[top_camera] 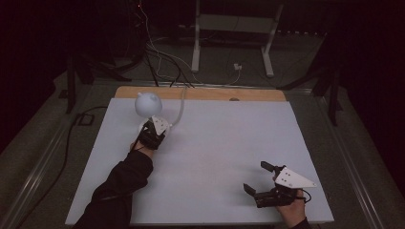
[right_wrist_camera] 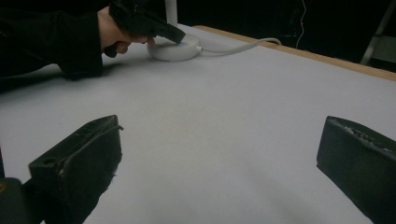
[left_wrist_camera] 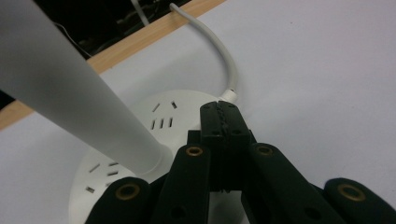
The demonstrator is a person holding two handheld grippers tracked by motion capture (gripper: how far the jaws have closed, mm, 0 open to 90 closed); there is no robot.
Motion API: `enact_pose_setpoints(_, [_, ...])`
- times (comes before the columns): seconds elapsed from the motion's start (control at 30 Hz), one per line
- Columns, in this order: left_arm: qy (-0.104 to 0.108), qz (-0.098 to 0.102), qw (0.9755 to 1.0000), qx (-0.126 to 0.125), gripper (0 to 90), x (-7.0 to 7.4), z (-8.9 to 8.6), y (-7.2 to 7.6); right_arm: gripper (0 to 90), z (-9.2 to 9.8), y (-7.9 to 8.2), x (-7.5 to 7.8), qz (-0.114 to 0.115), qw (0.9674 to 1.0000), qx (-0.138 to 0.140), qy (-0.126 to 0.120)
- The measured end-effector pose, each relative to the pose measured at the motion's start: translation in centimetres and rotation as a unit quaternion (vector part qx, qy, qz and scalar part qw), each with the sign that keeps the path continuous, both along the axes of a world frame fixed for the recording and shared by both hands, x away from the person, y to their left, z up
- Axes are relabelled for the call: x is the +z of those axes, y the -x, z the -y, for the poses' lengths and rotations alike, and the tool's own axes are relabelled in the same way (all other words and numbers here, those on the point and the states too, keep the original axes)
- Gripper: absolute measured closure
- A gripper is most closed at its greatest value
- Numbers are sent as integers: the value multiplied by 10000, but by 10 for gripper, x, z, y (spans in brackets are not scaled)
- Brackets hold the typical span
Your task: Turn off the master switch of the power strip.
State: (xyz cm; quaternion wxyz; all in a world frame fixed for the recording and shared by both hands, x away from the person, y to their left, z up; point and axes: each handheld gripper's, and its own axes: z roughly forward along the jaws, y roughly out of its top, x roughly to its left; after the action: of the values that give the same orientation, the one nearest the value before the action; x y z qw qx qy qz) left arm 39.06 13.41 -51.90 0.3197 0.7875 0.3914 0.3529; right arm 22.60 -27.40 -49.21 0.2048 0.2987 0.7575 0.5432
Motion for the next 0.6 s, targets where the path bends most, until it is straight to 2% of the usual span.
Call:
enact_pose_setpoints(0.17, [-312, 116, 9994, -31, 900, -1, 4, 1, 0, 0, 0, 0, -4, 10000, -3, 4])
enact_pose_setpoints(0.6, [-367, 92, 9992, -105, 900, -3, 3, 1, 0, 0, 0, 0, -17, 10000, -3, 7])
